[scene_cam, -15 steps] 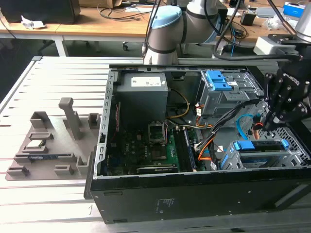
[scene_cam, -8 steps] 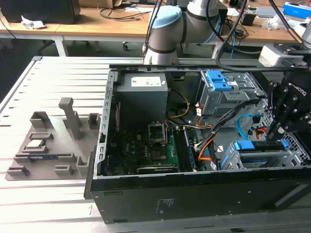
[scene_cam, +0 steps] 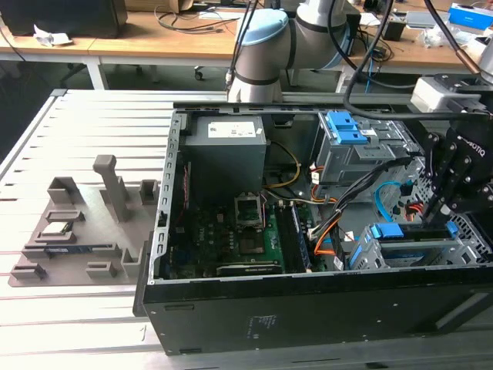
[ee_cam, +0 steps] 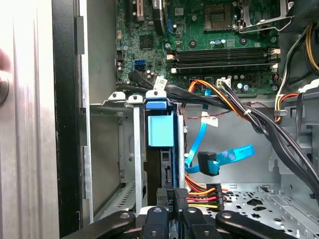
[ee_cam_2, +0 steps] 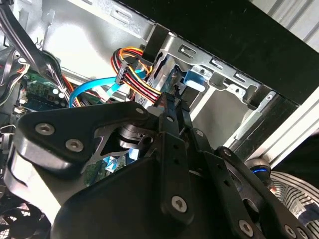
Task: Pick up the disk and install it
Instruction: 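Insert the first disk wire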
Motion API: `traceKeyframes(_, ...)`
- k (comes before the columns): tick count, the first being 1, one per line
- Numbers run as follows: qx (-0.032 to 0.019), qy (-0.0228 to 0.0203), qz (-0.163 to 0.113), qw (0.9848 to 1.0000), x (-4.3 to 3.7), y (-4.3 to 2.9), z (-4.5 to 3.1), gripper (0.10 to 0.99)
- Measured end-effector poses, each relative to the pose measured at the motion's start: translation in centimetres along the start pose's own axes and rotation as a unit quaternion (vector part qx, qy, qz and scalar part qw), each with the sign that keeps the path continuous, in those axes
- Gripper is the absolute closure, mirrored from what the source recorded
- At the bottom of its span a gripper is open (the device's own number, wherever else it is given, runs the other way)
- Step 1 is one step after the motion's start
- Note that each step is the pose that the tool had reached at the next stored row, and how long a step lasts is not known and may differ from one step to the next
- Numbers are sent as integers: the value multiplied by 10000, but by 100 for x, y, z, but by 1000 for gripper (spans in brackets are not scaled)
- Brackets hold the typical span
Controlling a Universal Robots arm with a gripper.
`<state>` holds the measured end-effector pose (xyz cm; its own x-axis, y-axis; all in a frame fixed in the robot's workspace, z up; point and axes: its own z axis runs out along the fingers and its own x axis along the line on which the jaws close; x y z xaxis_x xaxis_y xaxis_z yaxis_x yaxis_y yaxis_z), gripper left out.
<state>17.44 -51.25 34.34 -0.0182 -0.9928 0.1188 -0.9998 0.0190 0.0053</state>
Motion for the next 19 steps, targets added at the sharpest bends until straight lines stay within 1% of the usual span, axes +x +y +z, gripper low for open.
traceKeyframes(19, -6, 2, 47, 10000, -3, -21, 62, 918)
